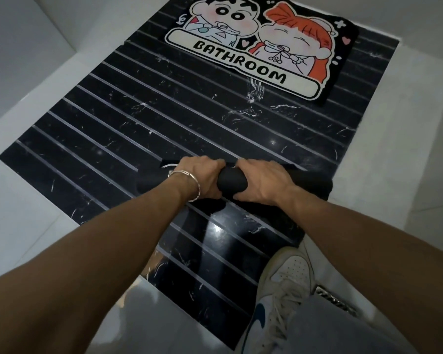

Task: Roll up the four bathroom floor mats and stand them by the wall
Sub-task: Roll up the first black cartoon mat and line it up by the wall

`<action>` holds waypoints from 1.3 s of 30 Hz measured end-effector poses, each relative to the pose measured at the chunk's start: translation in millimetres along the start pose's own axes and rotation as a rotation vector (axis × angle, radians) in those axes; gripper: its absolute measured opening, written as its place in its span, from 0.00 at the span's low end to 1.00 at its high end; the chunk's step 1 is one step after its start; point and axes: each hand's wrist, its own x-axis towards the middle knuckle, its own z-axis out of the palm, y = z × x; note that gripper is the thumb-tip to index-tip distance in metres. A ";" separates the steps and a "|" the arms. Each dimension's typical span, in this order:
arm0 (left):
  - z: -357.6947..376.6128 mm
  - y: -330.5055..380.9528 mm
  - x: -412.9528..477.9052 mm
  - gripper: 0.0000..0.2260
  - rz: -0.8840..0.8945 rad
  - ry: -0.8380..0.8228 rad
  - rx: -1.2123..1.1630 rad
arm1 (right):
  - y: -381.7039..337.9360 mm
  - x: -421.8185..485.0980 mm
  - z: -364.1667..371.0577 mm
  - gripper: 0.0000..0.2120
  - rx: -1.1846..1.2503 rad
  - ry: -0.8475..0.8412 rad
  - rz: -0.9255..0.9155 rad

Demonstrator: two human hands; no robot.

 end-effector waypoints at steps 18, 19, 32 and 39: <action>6.4 0.8 -0.1 0.19 0.001 0.060 -0.002 | 3.2 9.2 -5.9 0.23 0.015 -0.076 0.058; 9.1 1.4 -1.0 0.20 0.022 0.105 0.035 | 2.8 8.7 -6.9 0.23 0.041 -0.100 0.090; 39.4 6.4 -14.5 0.24 -0.004 0.074 0.052 | -16.3 -2.0 14.7 0.23 -0.050 -0.148 0.056; 36.7 16.0 -12.6 0.24 0.043 0.084 0.090 | -8.0 -5.2 1.6 0.24 0.138 -0.327 0.123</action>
